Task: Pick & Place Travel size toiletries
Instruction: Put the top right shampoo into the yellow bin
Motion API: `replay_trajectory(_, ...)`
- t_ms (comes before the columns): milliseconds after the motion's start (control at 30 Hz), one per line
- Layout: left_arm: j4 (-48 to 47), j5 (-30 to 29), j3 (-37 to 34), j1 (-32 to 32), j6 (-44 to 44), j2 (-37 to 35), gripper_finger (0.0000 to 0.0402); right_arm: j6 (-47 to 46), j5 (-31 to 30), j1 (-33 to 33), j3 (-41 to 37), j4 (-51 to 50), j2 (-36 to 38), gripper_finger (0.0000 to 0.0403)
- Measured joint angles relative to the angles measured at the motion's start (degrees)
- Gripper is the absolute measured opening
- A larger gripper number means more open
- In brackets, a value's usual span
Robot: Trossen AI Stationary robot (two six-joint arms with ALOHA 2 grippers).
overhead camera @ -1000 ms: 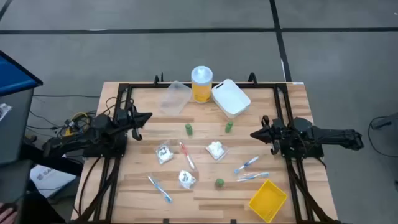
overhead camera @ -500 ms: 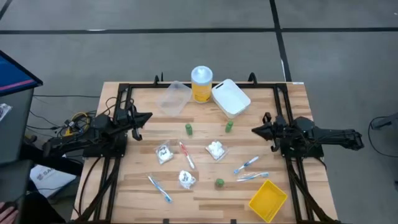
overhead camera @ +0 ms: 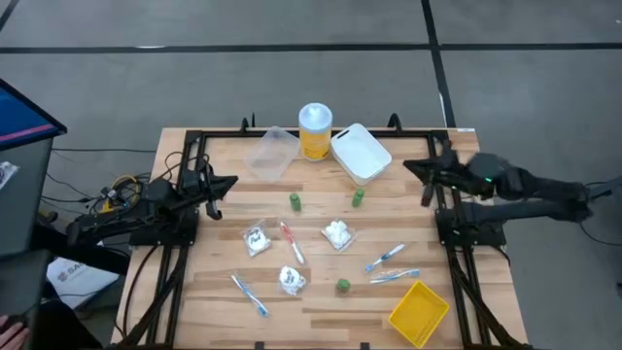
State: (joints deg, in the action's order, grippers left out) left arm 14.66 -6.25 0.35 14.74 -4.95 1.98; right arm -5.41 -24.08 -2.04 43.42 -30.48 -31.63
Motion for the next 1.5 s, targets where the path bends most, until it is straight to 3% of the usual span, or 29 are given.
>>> replay_trajectory(200,0.04,-0.04,-0.01,0.02,0.02,0.02,0.0005,-0.02,2.00,0.02,14.38,-18.96,-16.99,0.0096)
replay_trajectory(400,0.05,-0.26,0.00,0.01,0.02,0.02,0.0040,-0.19,3.49,-0.47,16.37,-18.87,-29.32,0.0213)
replay_trajectory(533,0.08,-0.27,0.01,0.00,-0.02,0.13,0.0074,-0.72,8.15,-1.74,14.32,-14.96,-34.42,0.0254)
replay_trajectory(667,0.32,0.18,0.01,0.02,-0.02,0.53,0.0104,-0.61,13.12,-1.84,9.11,-4.90,-37.55,0.0258)
replay_trajectory(867,0.40,0.25,-0.01,0.02,-0.02,0.81,0.0137,-0.63,13.37,-2.47,0.40,7.44,-37.66,0.0248)
replay_trajectory(1167,1.02,0.29,0.01,0.02,-0.04,1.14,0.0160,-0.07,13.58,-5.14,-4.66,13.80,-37.80,0.0245)
replay_trajectory(1500,1.33,0.29,-0.01,0.00,-0.46,1.14,0.0160,2.62,16.39,-8.22,-7.63,19.54,-37.77,0.0245)
